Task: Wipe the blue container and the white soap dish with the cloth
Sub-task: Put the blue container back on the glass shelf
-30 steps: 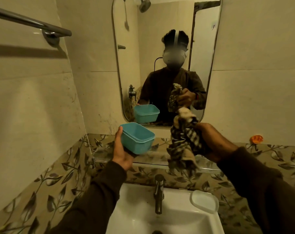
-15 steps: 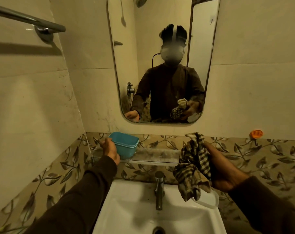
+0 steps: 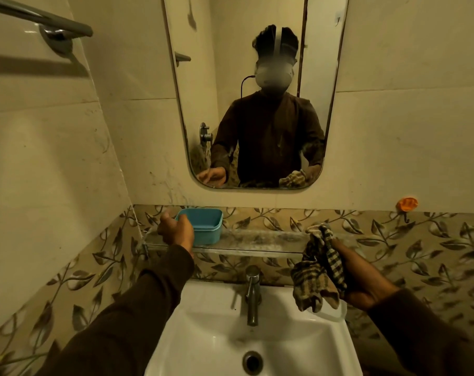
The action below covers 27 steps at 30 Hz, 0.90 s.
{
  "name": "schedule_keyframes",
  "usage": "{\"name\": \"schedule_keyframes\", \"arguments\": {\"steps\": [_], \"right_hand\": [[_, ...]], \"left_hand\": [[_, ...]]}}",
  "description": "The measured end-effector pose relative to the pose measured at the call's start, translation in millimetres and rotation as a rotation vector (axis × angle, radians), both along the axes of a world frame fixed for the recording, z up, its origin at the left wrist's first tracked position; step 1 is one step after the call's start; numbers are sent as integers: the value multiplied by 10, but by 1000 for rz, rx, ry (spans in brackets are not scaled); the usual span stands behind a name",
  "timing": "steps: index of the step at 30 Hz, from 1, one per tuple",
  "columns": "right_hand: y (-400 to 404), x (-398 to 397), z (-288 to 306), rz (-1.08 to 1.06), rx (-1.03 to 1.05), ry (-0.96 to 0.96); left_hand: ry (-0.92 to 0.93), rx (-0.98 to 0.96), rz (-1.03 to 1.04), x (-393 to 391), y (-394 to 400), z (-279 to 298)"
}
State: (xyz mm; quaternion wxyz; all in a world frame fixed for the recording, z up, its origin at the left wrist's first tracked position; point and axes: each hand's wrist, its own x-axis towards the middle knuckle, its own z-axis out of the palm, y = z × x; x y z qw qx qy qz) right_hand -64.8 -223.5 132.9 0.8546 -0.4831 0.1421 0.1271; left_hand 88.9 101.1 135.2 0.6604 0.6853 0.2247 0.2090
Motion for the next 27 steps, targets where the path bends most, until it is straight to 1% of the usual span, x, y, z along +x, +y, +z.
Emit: {"name": "schedule_keyframes", "arguments": {"steps": [1,2,3,4,5,7,8,10,12,14,16,19,23,27], "right_hand": [[-16,4,-29,-20,6,0],[-27,5,-56,-39,7,-8],[-33,4,-81,-59,1,-23],[-46,-4,-120,-83,-10,-42],[-43,-2,-154,-111,-28,-64],[-48,-27,-231,-195,-61,-88],[-42,-41,-261,-236,-84,-99],[-57,-89,-354,-281,-143,-111],[-87,-152,-481,-299,-206,-86],[-127,-205,-646,-320,-266,-42],[-176,-240,-820,-354,-293,13],[-249,-327,-1035,-364,-263,88],[-375,-427,-1229,-386,-184,180],[-507,-397,-1334,-450,-102,211]], "left_hand": [[-79,100,2,-100,-81,-9],[-199,183,-34,-223,-184,-38],[-336,255,-114,-364,-299,-82],[-453,316,-229,-519,-429,-145],[-533,374,-362,-667,-543,-206],[-554,471,-654,-903,-777,-375],[-526,525,-767,-978,-883,-474],[-444,603,-917,-1069,-1111,-715],[-322,593,-1002,-1106,-1348,-984],[-154,516,-1033,-1094,-1568,-1229],[-4,443,-1008,-1039,-1776,-1442],[163,416,-952,-932,-2057,-1683],[313,451,-936,-748,-2359,-1932],[457,465,-849,-550,-2549,-2095]]}}
